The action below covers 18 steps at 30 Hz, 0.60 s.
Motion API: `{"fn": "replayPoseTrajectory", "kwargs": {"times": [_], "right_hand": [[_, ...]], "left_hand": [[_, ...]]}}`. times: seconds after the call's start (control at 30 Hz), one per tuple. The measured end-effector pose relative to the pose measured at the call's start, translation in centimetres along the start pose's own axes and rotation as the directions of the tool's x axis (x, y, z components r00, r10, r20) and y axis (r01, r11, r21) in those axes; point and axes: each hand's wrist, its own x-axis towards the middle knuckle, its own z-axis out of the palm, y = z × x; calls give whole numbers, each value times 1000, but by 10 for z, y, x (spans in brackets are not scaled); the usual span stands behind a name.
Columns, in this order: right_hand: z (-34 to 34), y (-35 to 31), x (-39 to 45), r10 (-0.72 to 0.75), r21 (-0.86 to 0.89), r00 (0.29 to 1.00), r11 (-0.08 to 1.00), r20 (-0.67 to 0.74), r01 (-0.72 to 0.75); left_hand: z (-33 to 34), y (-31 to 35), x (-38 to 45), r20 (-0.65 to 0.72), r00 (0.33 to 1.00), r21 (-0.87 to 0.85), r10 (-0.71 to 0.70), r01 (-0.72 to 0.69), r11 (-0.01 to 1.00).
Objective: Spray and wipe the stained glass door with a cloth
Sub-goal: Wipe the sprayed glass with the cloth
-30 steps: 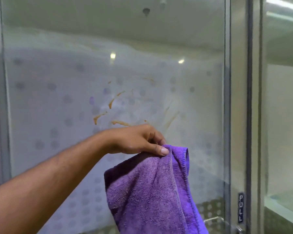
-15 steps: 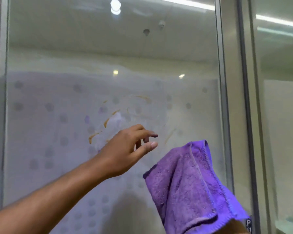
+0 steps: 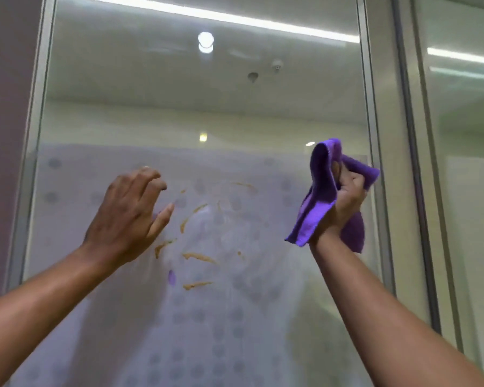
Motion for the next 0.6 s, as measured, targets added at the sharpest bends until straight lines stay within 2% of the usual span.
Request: {"fn": "replayPoseTrajectory", "kwargs": {"times": [0.03,0.07,0.1,0.13,0.17,0.2,0.27,0.37,0.5,0.53,0.6], "right_hand": [[3,5,-2,-124,-197,992,972,17,125],[6,12,-6,-293,-401,951,862,102,308],[9,22,-11,-412,-533,874,693,260,485],[9,31,-16,-434,-584,791,534,431,611],[7,37,-17,-385,-610,737,414,556,676],[3,43,-19,-298,-636,713,324,635,701],[-2,52,-14,-195,-669,701,208,686,713],[1,53,-9,-160,-675,688,133,708,726],[-1,57,-6,-188,-669,680,126,709,733],[-2,58,-7,-210,-676,693,156,690,720],[-4,56,-12,-266,-672,740,311,618,672]], "left_hand": [[3,-5,-3,12,1000,-3,-16,17,1000],[5,-9,-5,28,999,-13,-40,40,999],[7,-14,-7,45,997,-24,-70,71,997],[9,-18,-9,60,994,-33,-93,95,995],[11,-21,-12,68,993,-36,-101,104,994],[13,-25,-13,69,993,-36,-94,96,995],[17,-31,-16,54,996,-29,-71,73,997],[21,-38,-18,25,998,-10,-54,55,998],[26,-40,-21,6,997,3,-74,74,997],[28,-41,-21,-5,997,6,-74,74,997],[29,-41,-22,-38,997,18,-67,68,998]]}}
